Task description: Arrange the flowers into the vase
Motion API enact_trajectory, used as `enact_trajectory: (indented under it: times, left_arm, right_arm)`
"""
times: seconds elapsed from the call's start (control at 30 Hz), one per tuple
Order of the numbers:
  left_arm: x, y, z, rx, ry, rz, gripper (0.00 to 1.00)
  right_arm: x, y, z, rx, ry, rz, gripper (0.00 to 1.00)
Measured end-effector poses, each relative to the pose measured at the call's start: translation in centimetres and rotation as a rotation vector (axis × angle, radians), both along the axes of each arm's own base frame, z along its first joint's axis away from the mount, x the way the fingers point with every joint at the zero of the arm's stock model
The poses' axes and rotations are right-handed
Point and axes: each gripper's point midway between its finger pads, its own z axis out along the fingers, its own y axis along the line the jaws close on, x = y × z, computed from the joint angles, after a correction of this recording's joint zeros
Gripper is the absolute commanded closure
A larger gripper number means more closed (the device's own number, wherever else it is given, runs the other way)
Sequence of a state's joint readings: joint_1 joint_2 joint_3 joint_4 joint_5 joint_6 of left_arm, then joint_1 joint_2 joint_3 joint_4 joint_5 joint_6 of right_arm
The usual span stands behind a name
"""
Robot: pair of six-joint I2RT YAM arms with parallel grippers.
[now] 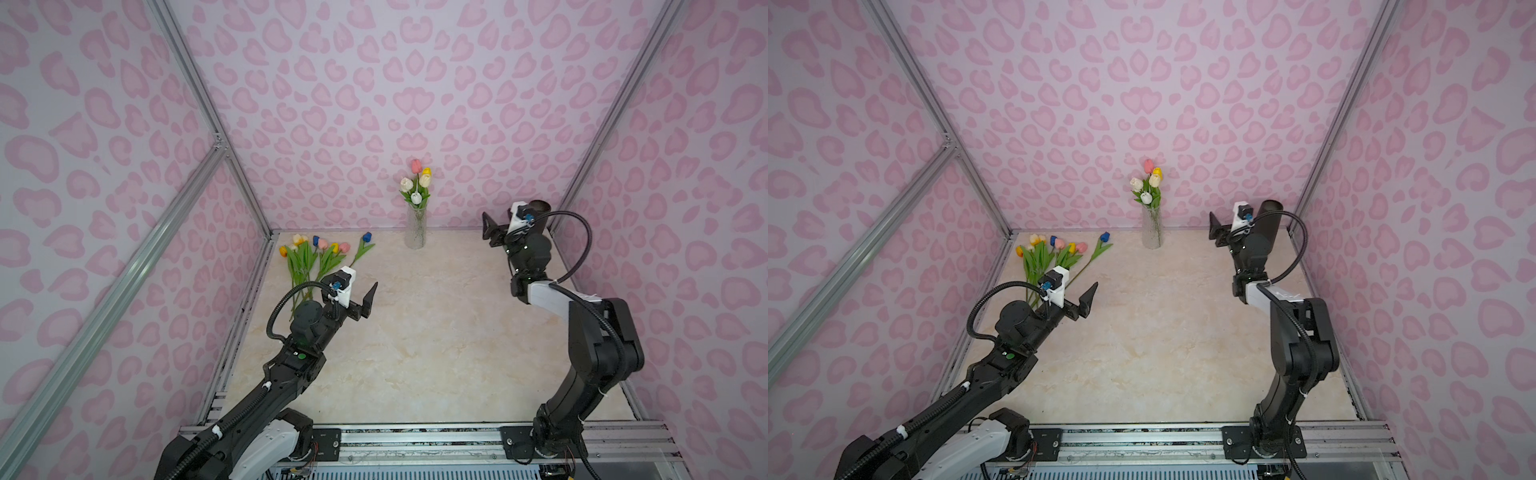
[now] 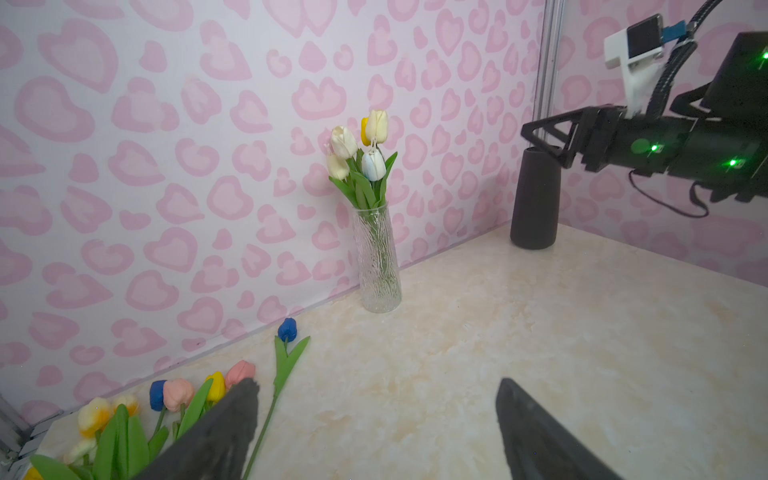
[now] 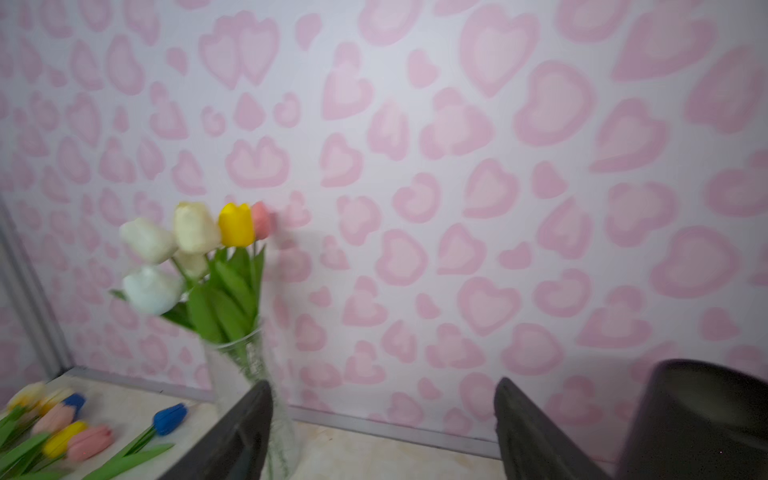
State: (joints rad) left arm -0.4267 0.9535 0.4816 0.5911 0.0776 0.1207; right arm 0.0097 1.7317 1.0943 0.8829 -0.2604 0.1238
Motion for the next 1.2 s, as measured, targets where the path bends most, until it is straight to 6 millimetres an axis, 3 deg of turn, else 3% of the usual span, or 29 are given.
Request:
enact_trajectory:
  times: [0.07,0.13,0.27,0.33,0.63,0.97,1.2]
  left_arm:
    - [0.0,-0.1,0.1,-0.002,-0.005,-0.005,0.1]
    - [0.1,-0.3,-0.1,0.001,0.001,-0.014,0.1]
    - [0.3,-0.6,-0.3,0.008,0.008,-0.024,0.1]
    - [0.3,-0.6,-0.1,0.007,0.004,-0.027,0.1]
    - [0.3,-0.5,-0.2,0.017,0.002,-0.019,0.1]
    - [0.5,-0.4,-0.2,0.024,0.001,-0.008,0.1]
    - [0.5,-0.2,-0.4,0.029,0.011,0.0,0.1]
  right_arm:
    - [0.2,-3.4,1.9,0.004,0.032,-0.079,0.07]
    - [0.7,-6.3,2.5,0.005,0.085,-0.147,0.03]
    - [3.6,-13.1,0.3,0.041,0.256,-0.289,0.03]
    - [4.7,-15.2,-1.0,0.047,0.324,-0.324,0.03]
    - [8.7,-15.4,-5.1,0.01,0.477,-0.254,0.02]
    - [14.2,-16.0,-7.8,-0.026,0.492,-0.225,0.02]
    - [16.5,-15.7,-10.5,-0.062,0.514,-0.206,0.07]
